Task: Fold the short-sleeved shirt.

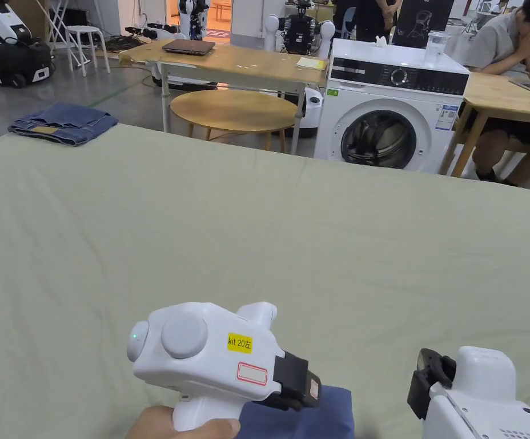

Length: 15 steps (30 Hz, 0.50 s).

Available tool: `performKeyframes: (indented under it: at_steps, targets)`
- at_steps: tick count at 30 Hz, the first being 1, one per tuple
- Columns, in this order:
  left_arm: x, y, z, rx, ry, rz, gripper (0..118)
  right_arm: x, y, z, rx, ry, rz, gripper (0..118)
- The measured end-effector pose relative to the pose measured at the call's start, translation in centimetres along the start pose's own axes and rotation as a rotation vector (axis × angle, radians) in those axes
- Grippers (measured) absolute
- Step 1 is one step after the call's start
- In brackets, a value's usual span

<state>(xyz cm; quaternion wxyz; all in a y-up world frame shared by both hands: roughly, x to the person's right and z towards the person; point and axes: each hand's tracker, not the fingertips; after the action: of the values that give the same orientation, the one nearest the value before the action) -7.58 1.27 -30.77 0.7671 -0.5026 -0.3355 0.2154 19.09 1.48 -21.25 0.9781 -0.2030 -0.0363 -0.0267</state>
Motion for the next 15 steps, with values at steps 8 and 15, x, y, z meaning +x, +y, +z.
performKeyframes:
  at_steps: [8,15]
  targets:
    - [-5.1,-2.7,-9.1,-0.138,-0.185,0.222,0,0.0,0.0,-0.2,0.002,0.005,-0.009,0]
    - [-4.9,-3.3,-9.8,-0.119,-0.137,0.169,0,-0.1,0.1,-0.5,-0.003,0.007,-0.005,0]
